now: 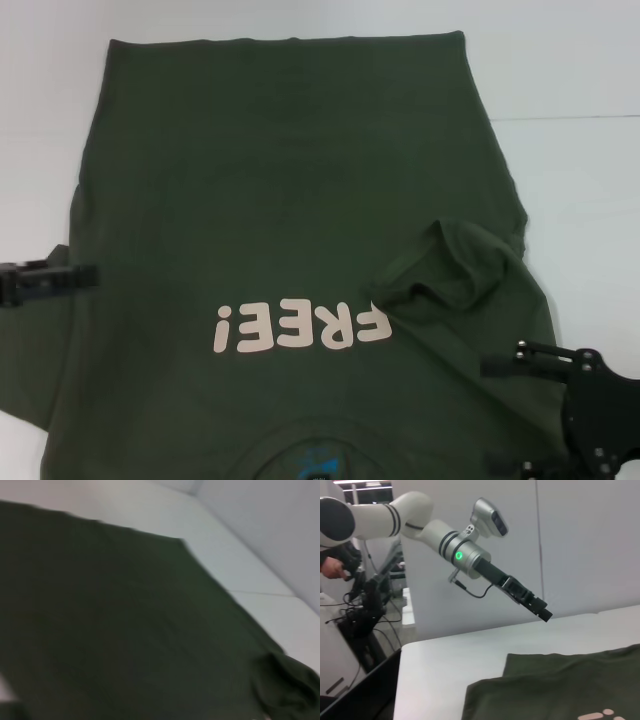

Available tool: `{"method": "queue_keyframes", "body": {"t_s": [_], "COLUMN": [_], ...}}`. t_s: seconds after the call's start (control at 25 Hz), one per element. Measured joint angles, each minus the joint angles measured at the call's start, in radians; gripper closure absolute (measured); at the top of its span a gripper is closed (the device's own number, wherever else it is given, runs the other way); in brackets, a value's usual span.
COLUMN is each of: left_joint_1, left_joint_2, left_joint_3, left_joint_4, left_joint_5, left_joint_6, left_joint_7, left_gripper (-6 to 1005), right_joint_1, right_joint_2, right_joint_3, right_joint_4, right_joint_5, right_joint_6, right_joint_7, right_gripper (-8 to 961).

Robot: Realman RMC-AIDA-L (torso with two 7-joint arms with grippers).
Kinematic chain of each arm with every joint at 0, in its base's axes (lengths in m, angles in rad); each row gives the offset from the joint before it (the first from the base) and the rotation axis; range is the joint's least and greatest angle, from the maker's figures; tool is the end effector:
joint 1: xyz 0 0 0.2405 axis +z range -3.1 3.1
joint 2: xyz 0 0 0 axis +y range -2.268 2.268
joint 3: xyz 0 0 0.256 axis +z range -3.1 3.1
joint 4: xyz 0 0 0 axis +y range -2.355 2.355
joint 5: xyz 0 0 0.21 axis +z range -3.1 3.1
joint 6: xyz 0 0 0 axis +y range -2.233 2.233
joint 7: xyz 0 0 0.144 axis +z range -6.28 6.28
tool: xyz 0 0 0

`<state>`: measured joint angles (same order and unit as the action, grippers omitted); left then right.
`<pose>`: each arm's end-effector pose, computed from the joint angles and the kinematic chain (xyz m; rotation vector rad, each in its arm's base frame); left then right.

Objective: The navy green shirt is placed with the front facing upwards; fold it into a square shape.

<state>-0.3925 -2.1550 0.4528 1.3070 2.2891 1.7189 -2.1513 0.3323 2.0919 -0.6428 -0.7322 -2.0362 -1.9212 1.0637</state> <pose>-0.2901 0.2992 0.1015 -2.2654 -1.3314 -0.4740 0.2867 0.2407 0.0137 -2.8647 0.2737 0.8627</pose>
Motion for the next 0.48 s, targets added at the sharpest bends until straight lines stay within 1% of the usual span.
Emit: {"method": "queue_keyframes", "body": {"t_s": [0.08, 0.16, 0.28, 0.48], "left_joint_1": [0.000, -0.002, -0.014, -0.039], "left_joint_2": [0.005, 0.016, 0.026, 0.030], "left_joint_3": [-0.038, -0.055, -0.056, -0.046], "left_joint_4": [0.026, 0.045, 0.061, 0.064], "left_joint_5": [0.027, 0.071, 0.151, 0.252], "left_joint_6": [0.000, 0.002, 0.009, 0.008], "left_joint_7": [-0.036, -0.082, -0.160, -0.262], "left_gripper": [66, 66, 67, 67], "right_joint_1": [0.012, 0.021, 0.026, 0.038], "right_joint_2": [0.000, -0.001, -0.002, -0.005], "right_joint_3": [-0.004, -0.008, -0.039, -0.064], "right_joint_4": [0.018, 0.031, 0.026, 0.020], "right_joint_5": [0.000, -0.002, -0.004, -0.011], "right_joint_6": [0.009, 0.015, 0.025, 0.047], "right_joint_7": [0.001, 0.001, 0.000, 0.006], "right_gripper": [6, 7, 7, 6]}}
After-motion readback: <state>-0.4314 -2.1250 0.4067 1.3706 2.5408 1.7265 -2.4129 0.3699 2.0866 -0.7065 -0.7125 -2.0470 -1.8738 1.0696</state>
